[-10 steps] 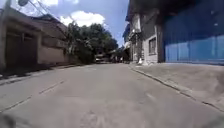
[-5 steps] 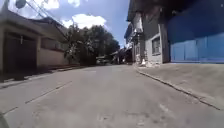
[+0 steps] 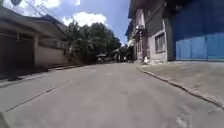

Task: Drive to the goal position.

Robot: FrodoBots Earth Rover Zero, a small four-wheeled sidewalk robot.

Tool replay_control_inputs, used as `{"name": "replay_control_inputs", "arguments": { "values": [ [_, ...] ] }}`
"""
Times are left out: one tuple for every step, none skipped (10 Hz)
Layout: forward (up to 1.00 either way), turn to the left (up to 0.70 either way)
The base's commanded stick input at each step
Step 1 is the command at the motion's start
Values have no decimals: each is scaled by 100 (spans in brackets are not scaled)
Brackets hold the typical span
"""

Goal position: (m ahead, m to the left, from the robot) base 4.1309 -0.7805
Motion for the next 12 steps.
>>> {"name": "replay_control_inputs", "arguments": {
  "values": [
    [85,-34],
    [85,-34],
    [85,-34],
    [85,-34],
    [85,-34],
    [85,-11],
    [85,0],
    [85,0],
    [85,0],
    [85,0],
    [85,0],
    [85,0]
  ]
}}
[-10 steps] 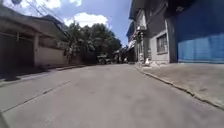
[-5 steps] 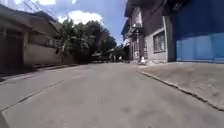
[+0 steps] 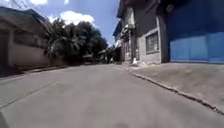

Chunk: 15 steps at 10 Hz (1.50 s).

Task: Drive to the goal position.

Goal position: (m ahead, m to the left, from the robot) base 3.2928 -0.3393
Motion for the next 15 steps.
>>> {"name": "replay_control_inputs", "arguments": {
  "values": [
    [85,0],
    [85,0],
    [85,0],
    [85,0],
    [85,0],
    [85,0],
    [85,0],
    [85,0],
    [85,0],
    [85,0],
    [85,0],
    [85,0],
    [85,0],
    [85,0],
    [85,0]
  ]
}}
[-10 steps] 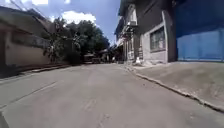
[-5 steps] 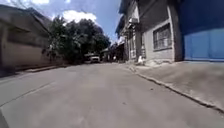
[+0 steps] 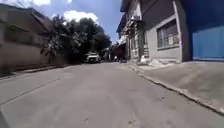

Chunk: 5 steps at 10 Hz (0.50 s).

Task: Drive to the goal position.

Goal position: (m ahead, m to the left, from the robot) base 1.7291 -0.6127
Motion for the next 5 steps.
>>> {"name": "replay_control_inputs", "arguments": {
  "values": [
    [85,0],
    [85,0],
    [85,0],
    [85,0],
    [85,0]
  ]
}}
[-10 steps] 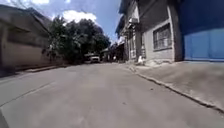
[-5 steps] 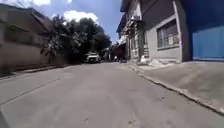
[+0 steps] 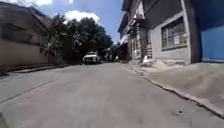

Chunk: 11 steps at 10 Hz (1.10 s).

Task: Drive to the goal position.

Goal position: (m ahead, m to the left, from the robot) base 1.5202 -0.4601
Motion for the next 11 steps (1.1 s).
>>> {"name": "replay_control_inputs", "arguments": {
  "values": [
    [85,0],
    [85,0],
    [85,0],
    [85,0],
    [85,0],
    [85,0],
    [85,0],
    [85,0],
    [85,0],
    [85,0],
    [85,0]
  ]
}}
